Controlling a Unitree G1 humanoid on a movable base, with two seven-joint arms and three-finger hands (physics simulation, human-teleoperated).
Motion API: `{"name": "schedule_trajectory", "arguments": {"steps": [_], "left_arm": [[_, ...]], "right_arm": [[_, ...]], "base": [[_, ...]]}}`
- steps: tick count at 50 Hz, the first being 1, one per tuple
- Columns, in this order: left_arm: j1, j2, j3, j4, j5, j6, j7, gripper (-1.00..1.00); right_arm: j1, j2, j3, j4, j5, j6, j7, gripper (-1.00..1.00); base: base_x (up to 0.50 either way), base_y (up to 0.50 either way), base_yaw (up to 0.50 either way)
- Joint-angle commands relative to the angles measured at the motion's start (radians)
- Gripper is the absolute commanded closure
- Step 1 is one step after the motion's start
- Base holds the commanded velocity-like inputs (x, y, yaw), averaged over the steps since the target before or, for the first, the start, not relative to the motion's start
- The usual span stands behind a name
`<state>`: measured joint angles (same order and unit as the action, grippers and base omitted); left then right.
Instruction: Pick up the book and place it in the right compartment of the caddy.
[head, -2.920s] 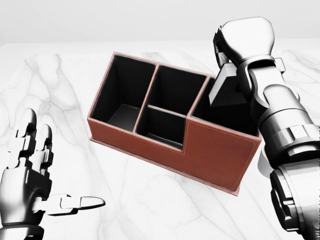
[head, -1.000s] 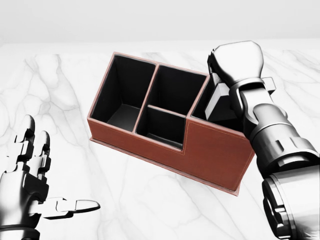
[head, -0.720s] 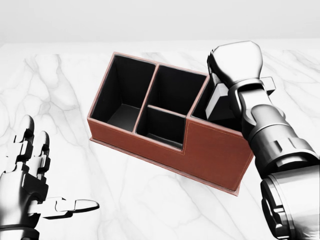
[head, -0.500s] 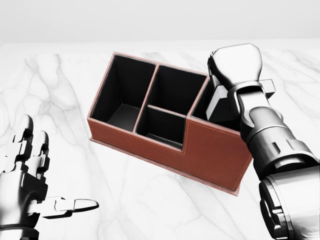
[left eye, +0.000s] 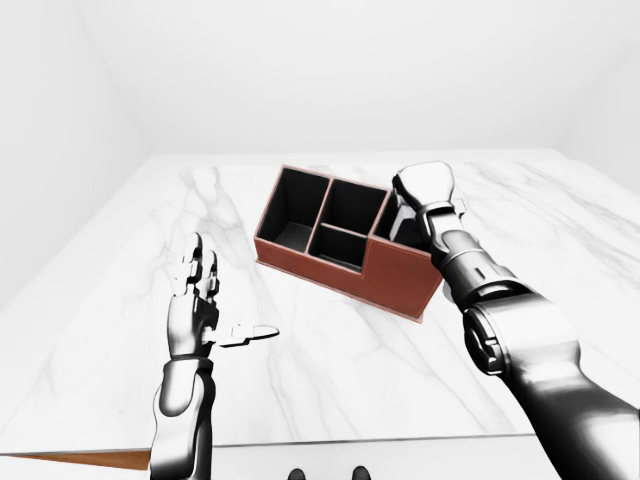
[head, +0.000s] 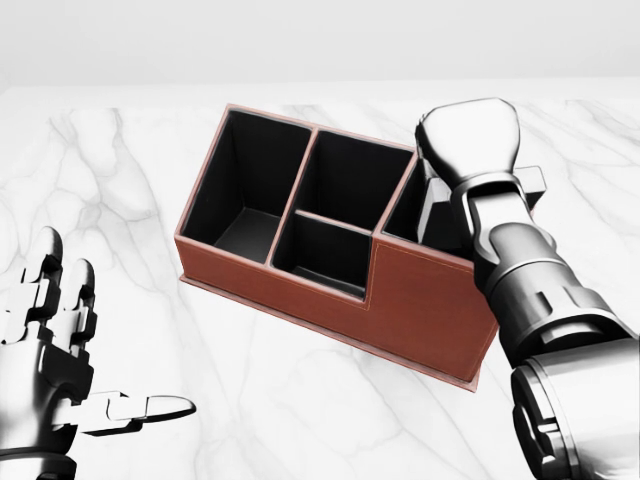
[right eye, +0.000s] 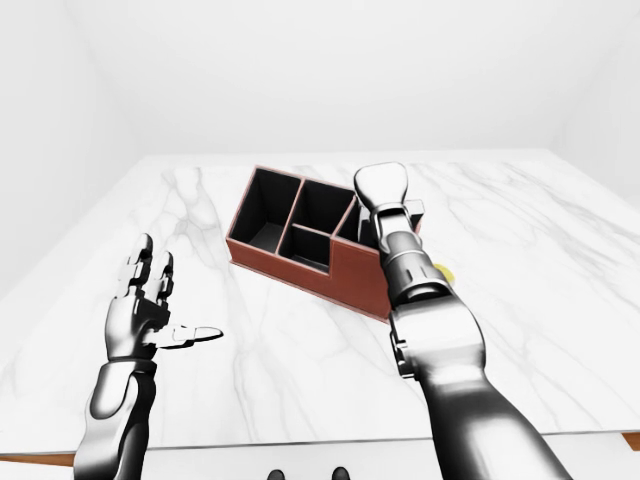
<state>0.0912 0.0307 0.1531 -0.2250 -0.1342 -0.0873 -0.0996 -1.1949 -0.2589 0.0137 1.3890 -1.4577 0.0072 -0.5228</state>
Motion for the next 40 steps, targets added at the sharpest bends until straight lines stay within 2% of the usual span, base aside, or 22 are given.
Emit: {"name": "schedule_trajectory", "arguments": {"steps": [1, 3, 4, 5, 40], "left_arm": [[0.000, 0.000, 0.001, -0.002, -0.003, 0.000, 0.001, -1.00], [0.000, 0.000, 0.001, -0.002, -0.004, 0.000, 0.000, -1.00], [0.000, 0.000, 0.000, -0.003, -0.004, 0.001, 0.000, -1.00], [0.001, 0.000, 0.000, -0.003, -0.004, 0.001, 0.000, -1.00], [0.000, 0.000, 0.000, -0.003, -0.004, 0.001, 0.001, -1.00]], "right_arm": [[-0.004, 0.000, 0.012, -0.006, -0.018, 0.009, -0.001, 0.31], [-0.005, 0.001, 0.011, -0.006, -0.019, 0.007, -0.001, -0.16], [-0.005, 0.002, 0.011, -0.006, -0.019, 0.006, -0.001, -0.85], [-0.004, 0.002, 0.012, -0.006, -0.021, 0.004, -0.001, -1.00], [-0.015, 0.000, 0.013, -0.010, -0.014, -0.010, -0.001, -1.00]], "base": [[0.00, 0.00, 0.00], [0.00, 0.00, 0.00], [0.00, 0.00, 0.00], [0.00, 0.00, 0.00], [0.00, 0.00, 0.00]]}}
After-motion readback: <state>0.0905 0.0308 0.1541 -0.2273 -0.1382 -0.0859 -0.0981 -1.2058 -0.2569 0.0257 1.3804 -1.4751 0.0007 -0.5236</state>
